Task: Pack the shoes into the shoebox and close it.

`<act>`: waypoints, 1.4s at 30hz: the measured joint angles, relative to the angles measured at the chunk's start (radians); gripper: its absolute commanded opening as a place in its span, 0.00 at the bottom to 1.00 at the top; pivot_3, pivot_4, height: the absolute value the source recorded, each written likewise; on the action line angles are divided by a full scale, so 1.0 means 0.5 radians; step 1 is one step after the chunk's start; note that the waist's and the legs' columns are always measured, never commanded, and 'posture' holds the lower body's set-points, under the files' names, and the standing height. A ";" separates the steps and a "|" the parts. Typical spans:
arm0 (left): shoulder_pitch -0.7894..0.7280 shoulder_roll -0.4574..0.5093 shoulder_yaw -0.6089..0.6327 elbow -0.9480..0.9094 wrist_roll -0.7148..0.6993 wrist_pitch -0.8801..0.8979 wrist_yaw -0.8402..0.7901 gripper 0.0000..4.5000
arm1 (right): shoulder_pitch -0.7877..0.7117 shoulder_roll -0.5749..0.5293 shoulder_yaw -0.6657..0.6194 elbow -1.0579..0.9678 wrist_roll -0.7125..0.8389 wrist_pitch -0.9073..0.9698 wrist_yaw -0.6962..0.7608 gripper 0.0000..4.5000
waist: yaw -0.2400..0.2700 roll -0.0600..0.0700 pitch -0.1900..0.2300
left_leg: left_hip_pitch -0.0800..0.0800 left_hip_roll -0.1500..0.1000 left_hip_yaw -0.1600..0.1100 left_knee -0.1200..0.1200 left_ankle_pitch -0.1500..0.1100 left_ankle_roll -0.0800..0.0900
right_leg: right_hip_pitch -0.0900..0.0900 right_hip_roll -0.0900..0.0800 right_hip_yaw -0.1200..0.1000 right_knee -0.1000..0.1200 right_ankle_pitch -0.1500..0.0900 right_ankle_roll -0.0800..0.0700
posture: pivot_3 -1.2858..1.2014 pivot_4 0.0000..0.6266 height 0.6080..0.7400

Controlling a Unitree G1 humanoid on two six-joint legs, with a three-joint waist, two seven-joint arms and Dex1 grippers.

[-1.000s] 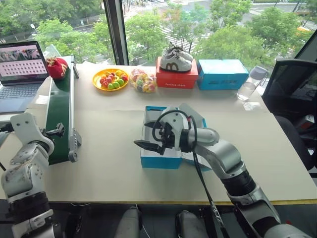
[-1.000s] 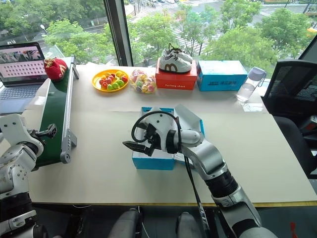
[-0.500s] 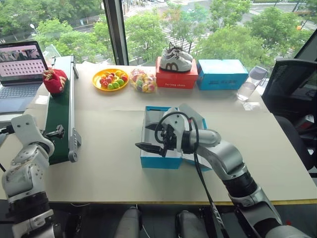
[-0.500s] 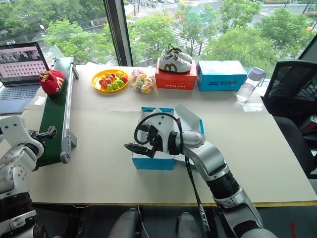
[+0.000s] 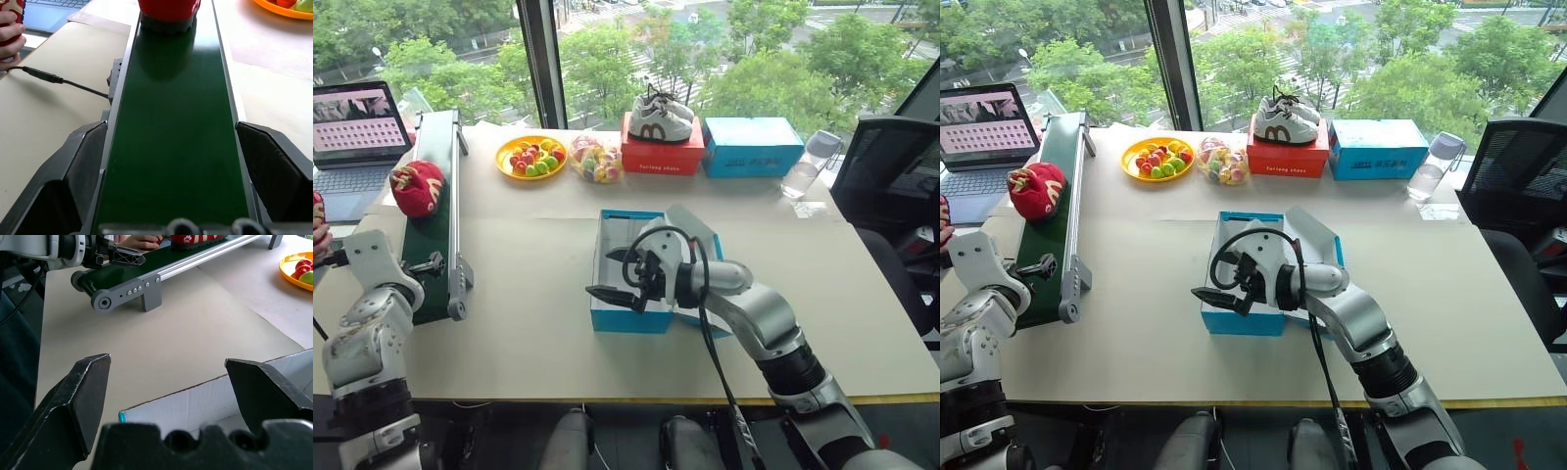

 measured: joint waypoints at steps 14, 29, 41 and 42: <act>-0.006 0.000 -0.013 0.039 0.010 -0.014 -0.004 1.00 | 0.005 -0.008 -0.040 -0.001 -0.003 0.000 -0.019 0.99 | 0.000 0.000 0.000 | 0.000 0.000 0.000 0.000 0.000 0.000 | 0.000 0.000 0.000 0.000 0.000 0.000 | 0.52 0.24 0.98; -0.114 -0.110 -0.002 0.084 -0.060 -0.015 0.021 0.60 | 0.004 -0.017 -0.064 -0.003 -0.023 0.000 -0.071 1.00 | 0.030 -0.001 0.000 | 0.000 0.000 -0.001 0.003 0.001 -0.002 | 0.000 0.000 -0.003 0.000 0.000 0.000 | 0.52 0.24 0.98; -0.200 -0.565 -0.430 -0.579 -0.592 -0.312 -0.430 0.60 | -0.401 0.487 -0.864 0.353 0.390 0.656 -0.722 1.00 | 0.027 -0.018 0.002 | -0.002 0.001 0.001 0.002 0.011 0.007 | 0.002 0.000 0.002 0.003 0.003 -0.001 | 0.52 0.24 0.98; -0.170 -0.576 -0.467 -0.591 -0.647 -0.259 -0.446 0.60 | -0.435 0.555 -0.997 0.379 0.510 0.783 -0.809 1.00 | 0.021 -0.018 0.002 | -0.002 0.001 0.001 0.001 0.011 0.007 | 0.001 0.001 0.002 0.003 0.003 -0.002 | 0.52 0.24 0.98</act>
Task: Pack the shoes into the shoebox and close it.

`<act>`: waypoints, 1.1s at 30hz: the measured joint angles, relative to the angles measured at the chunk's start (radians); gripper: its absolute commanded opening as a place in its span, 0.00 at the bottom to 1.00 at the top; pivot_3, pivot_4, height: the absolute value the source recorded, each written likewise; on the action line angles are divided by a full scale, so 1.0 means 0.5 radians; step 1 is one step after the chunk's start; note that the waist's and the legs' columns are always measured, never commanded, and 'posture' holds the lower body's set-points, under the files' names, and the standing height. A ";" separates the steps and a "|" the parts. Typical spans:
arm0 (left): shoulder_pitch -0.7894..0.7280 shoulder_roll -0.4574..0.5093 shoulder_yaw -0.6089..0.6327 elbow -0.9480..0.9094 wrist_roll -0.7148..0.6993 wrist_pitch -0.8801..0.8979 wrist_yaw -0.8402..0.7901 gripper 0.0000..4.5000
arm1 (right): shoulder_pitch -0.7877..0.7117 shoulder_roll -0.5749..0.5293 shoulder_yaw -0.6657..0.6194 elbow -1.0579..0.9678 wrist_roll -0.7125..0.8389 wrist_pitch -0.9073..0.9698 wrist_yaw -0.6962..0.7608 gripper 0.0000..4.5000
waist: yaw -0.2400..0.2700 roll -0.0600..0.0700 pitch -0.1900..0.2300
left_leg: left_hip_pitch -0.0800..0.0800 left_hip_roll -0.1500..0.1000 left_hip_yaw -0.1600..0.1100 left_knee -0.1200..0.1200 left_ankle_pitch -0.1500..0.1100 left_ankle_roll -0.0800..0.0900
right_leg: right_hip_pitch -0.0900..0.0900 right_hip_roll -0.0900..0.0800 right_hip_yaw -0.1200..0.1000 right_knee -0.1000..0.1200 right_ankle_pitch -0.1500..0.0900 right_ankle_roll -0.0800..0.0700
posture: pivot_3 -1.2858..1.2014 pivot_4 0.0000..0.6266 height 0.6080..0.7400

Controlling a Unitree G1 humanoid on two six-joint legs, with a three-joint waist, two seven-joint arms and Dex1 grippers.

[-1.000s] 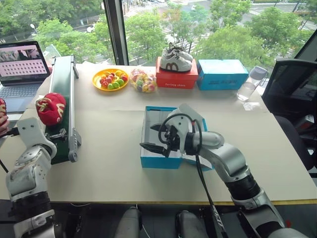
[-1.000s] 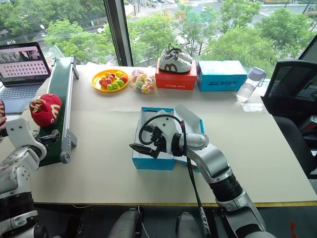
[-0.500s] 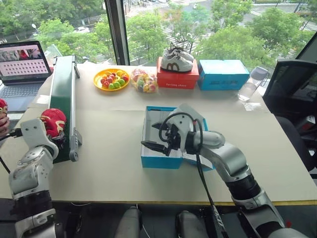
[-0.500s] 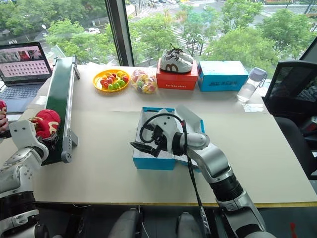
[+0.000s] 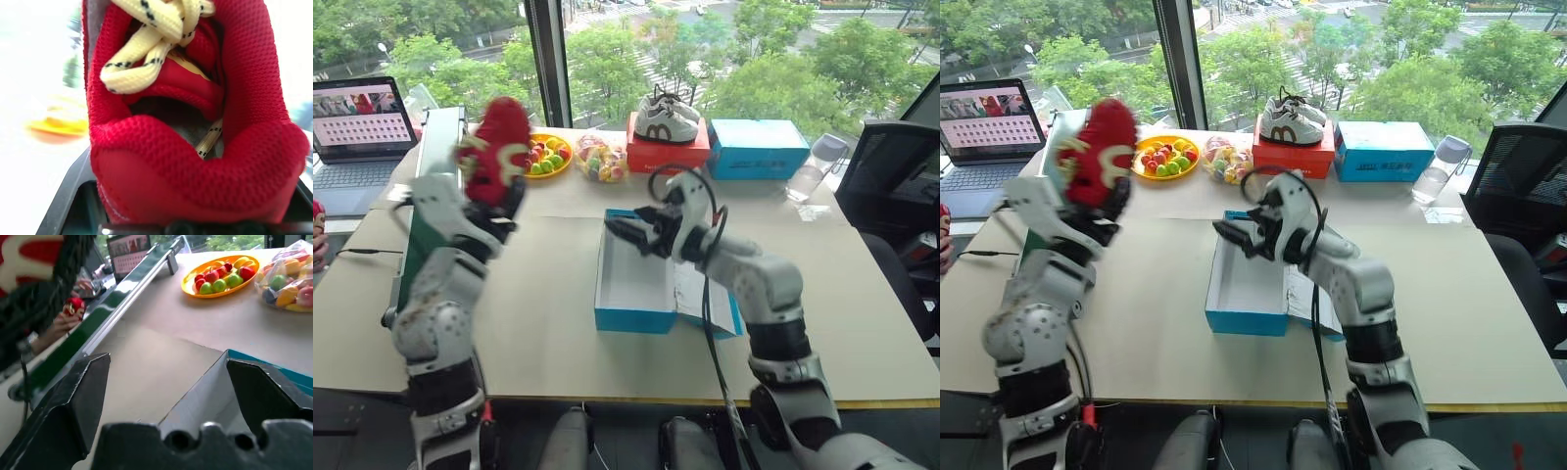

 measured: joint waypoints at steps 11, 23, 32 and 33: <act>0.055 -0.046 -0.273 -0.095 -0.152 0.156 -0.068 0.60 | -0.190 0.241 -0.585 0.039 0.688 0.482 -0.528 1.00 | -0.026 0.003 0.002 | 0.000 0.000 0.000 0.001 0.000 0.001 | 0.000 0.002 0.000 0.002 0.000 -0.002 | 0.52 0.24 0.98; -0.028 -0.109 -0.438 -0.077 -0.128 0.151 -0.072 0.59 | -0.126 0.233 -0.522 0.002 0.747 0.474 -0.641 0.63 | -0.030 0.003 0.002 | 0.000 0.001 0.000 0.000 0.000 0.001 | -0.001 0.002 0.000 0.001 -0.001 -0.001 | 0.52 0.24 0.98; -0.025 -0.039 -0.507 -0.072 0.011 0.092 -0.100 0.80 | -0.111 0.216 -0.456 0.002 0.747 0.444 -0.686 0.25 | -0.025 0.004 0.002 | 0.000 0.001 0.000 0.000 0.000 0.001 | 0.000 0.002 0.000 -0.001 -0.001 -0.002 | 0.52 0.24 0.98; -0.013 -0.035 -0.513 -0.072 0.026 0.074 -0.112 0.83 | -0.110 0.217 -0.452 0.002 0.747 0.441 -0.686 0.25 | -0.025 0.004 0.002 | 0.000 0.001 0.000 0.000 0.000 0.001 | 0.000 0.002 0.000 -0.001 -0.001 -0.002 | 0.52 0.24 0.98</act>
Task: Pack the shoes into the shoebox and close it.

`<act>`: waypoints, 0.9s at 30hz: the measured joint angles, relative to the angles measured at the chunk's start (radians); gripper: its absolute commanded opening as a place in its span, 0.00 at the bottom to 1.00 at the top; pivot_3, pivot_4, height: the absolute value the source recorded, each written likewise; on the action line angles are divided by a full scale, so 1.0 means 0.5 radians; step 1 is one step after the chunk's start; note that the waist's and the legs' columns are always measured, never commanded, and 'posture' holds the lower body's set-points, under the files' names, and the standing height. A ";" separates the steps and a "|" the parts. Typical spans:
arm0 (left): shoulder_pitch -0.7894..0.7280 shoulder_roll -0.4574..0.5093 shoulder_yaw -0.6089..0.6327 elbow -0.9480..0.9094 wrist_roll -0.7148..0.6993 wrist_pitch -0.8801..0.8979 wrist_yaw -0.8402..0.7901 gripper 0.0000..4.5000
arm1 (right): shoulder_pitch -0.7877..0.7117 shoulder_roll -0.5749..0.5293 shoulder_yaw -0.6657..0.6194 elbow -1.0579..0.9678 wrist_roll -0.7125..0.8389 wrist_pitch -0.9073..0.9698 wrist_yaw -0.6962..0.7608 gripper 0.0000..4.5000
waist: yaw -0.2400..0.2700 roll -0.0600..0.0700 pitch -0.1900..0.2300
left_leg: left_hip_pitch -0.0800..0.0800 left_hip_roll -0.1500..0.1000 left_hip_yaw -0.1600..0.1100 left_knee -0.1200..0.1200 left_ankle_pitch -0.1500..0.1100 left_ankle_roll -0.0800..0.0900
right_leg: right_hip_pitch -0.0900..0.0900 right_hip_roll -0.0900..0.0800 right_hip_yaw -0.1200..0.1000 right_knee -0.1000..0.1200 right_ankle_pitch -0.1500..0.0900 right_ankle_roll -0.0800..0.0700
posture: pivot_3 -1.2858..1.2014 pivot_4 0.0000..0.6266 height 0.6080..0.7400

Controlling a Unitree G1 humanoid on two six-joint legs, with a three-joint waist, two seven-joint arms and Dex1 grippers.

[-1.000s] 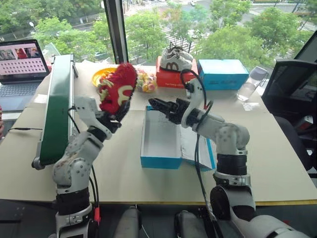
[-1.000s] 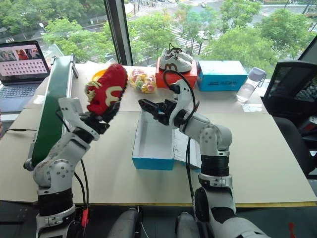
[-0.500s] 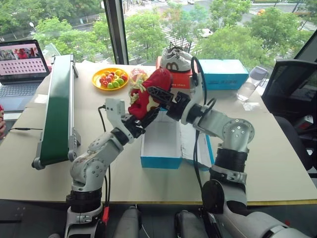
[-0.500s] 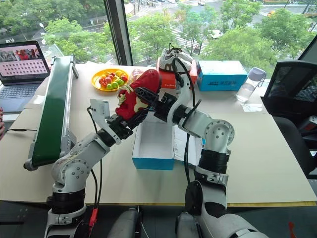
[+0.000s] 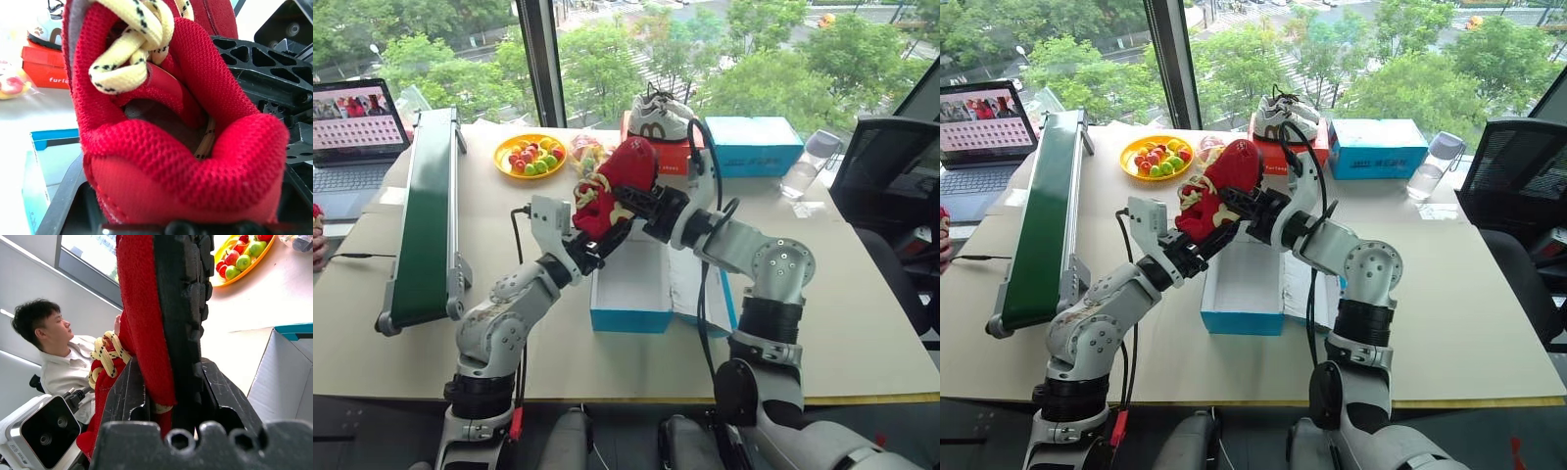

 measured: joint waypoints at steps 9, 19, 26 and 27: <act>0.171 0.274 -0.130 -0.005 0.174 -0.010 -0.139 0.99 | -0.124 -0.241 -0.031 0.139 -0.036 -0.073 -0.079 0.25 | 0.004 0.005 0.003 | 0.000 0.000 0.000 -0.001 0.000 0.000 | -0.001 0.000 0.000 -0.002 0.000 -0.001 | 0.52 0.24 0.98; 0.244 0.389 -0.171 0.006 0.317 -0.080 -0.280 0.99 | -0.260 -0.670 0.302 0.520 -0.380 0.470 -0.096 0.25 | 0.000 0.014 0.009 | -0.002 0.001 0.003 -0.004 0.000 0.000 | -0.003 0.000 0.001 -0.003 -0.002 -0.004 | 0.52 0.24 0.98; 0.264 0.301 -0.191 0.005 0.356 -0.109 -0.250 0.99 | -0.271 -0.712 0.558 0.576 -0.543 0.658 0.052 0.25 | 0.000 0.015 0.009 | -0.002 0.001 0.002 -0.003 0.000 0.001 | -0.003 0.000 0.001 -0.003 -0.002 -0.003 | 0.52 0.24 0.98; 0.270 0.289 -0.192 0.005 0.357 -0.109 -0.245 0.99 | -0.278 -0.712 0.580 0.588 -0.563 0.678 0.069 0.25 | 0.001 0.015 0.009 | -0.002 0.001 0.002 -0.003 0.000 0.001 | -0.003 0.000 0.000 -0.002 -0.002 -0.003 | 0.52 0.24 0.98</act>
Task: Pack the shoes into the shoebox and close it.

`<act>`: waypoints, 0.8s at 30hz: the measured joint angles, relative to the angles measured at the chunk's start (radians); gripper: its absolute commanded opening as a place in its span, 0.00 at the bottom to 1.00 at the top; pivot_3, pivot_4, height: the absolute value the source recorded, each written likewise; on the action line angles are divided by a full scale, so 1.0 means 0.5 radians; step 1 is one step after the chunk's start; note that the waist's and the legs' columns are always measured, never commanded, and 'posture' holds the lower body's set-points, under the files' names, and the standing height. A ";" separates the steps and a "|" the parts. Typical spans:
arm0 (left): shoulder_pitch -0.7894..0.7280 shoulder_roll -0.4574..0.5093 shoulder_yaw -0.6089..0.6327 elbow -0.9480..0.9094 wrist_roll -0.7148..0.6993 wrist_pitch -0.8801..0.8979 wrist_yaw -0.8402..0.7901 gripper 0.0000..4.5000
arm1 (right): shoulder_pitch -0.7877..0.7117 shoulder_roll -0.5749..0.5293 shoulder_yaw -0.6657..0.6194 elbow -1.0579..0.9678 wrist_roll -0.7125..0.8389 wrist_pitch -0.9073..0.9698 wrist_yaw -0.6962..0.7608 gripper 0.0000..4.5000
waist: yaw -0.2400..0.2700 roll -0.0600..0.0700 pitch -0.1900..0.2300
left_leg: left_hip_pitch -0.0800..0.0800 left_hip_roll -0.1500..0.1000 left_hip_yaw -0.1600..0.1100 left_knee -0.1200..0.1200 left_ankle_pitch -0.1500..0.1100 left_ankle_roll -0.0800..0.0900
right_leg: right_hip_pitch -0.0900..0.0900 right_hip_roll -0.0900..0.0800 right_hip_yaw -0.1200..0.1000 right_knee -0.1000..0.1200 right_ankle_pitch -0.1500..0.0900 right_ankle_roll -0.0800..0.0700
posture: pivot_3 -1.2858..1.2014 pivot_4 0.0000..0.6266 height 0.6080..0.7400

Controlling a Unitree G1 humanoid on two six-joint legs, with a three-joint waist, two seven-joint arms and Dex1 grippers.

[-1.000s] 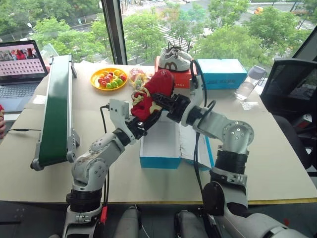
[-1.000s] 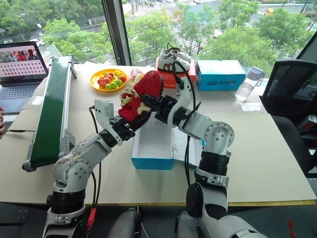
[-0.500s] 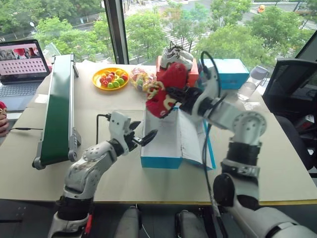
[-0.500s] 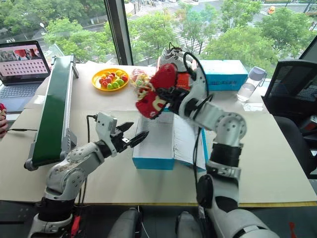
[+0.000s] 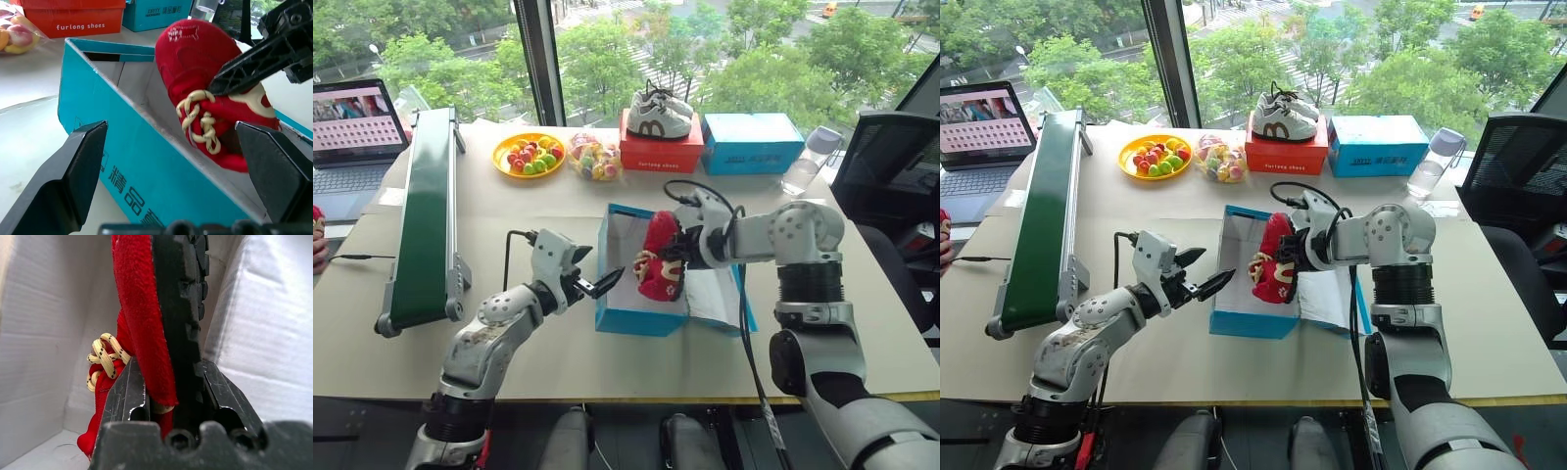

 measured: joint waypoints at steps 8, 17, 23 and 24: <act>0.047 -0.021 0.001 -0.015 0.033 0.001 0.032 1.00 | -0.056 0.091 0.044 0.092 -0.139 0.063 0.073 0.43 | 0.002 0.000 0.000 | 0.000 0.000 0.000 0.000 0.000 0.000 | 0.000 0.000 0.000 0.000 0.000 0.000 | 0.52 0.24 0.98; 0.056 -0.009 0.021 -0.051 0.035 0.011 0.051 1.00 | -0.184 0.291 -0.165 0.177 -0.301 0.013 0.057 0.89 | 0.000 0.001 0.000 | 0.000 0.000 0.000 0.000 0.000 0.000 | -0.001 0.000 -0.001 0.001 0.000 0.000 | 0.52 0.24 0.98; 0.056 0.068 0.052 -0.050 0.035 0.008 0.001 1.00 | -0.309 0.340 -0.192 0.041 -0.382 -0.159 0.055 0.89 | -0.001 0.002 0.001 | 0.000 0.000 0.000 0.000 0.000 0.000 | -0.001 0.001 -0.001 0.001 0.000 0.000 | 0.52 0.24 0.98; 0.058 0.098 0.068 -0.050 0.033 0.008 -0.028 1.00 | -0.319 0.344 -0.189 -0.008 -0.384 -0.179 0.059 0.89 | -0.001 0.002 0.001 | 0.000 0.000 0.000 -0.001 0.000 0.000 | -0.001 0.001 -0.001 0.001 0.000 0.000 | 0.52 0.24 0.98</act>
